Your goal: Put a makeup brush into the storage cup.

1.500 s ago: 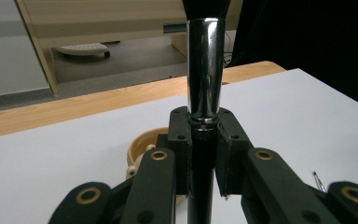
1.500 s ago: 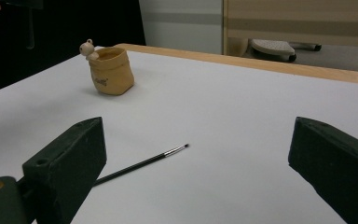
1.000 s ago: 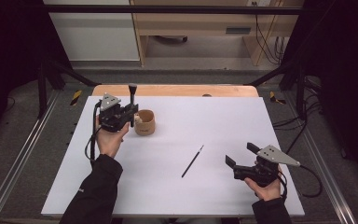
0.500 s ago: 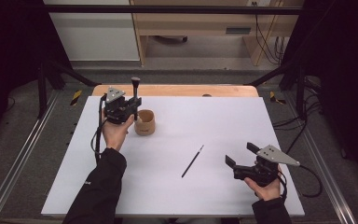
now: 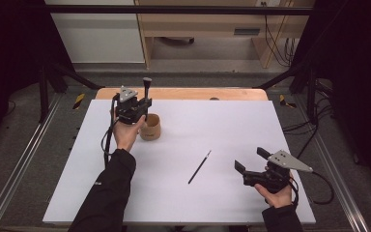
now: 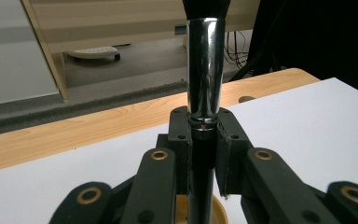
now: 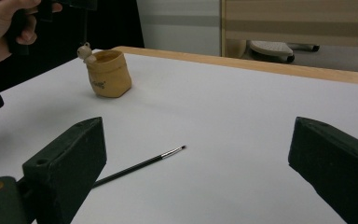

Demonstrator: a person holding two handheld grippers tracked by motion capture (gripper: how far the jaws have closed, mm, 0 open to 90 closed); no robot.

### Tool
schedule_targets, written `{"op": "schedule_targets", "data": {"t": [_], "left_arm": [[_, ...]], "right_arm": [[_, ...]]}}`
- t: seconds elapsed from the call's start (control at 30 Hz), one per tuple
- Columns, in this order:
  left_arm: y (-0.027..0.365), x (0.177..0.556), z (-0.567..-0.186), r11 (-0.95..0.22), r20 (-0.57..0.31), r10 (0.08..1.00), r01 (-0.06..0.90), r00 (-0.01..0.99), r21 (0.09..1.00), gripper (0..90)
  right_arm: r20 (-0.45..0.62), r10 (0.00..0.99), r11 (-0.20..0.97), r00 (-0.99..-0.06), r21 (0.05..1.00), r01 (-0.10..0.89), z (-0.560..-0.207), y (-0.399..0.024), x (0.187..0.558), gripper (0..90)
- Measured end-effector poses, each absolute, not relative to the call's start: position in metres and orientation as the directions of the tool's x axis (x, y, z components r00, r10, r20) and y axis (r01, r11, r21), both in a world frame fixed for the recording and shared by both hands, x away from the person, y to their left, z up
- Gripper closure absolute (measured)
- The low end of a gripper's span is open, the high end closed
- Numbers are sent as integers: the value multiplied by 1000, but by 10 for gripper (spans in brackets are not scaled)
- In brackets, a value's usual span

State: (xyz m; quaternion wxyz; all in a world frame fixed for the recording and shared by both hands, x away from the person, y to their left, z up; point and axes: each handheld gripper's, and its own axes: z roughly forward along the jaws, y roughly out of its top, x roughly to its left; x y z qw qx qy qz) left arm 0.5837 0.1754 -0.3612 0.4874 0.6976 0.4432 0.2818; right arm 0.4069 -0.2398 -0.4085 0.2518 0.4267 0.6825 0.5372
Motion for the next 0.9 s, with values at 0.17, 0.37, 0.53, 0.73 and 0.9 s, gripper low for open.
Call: {"op": "schedule_targets", "data": {"t": [0.17, 0.37, 0.53, 0.73, 0.9], "left_arm": [[169, 588, -361, -139, -32, 890, 338, 454, 931, 783], [163, 595, -368, -149, -29, 891, 353, 454, 924, 783], [163, 598, -375, -162, -24, 892, 370, 451, 915, 783], [163, 598, -384, -166, -26, 893, 382, 449, 909, 783], [165, 597, -390, -164, -30, 896, 393, 443, 905, 784]], "right_arm": [[114, 854, 60, -508, 948, 313, -409, -241, 407, 47], [112, 850, 62, -514, 949, 309, -408, -240, 407, 48], [117, 850, 58, -514, 949, 311, -408, -240, 406, 48], [115, 851, 58, -513, 949, 310, -408, -240, 406, 49], [115, 851, 58, -512, 949, 310, -408, -240, 406, 49]]}}
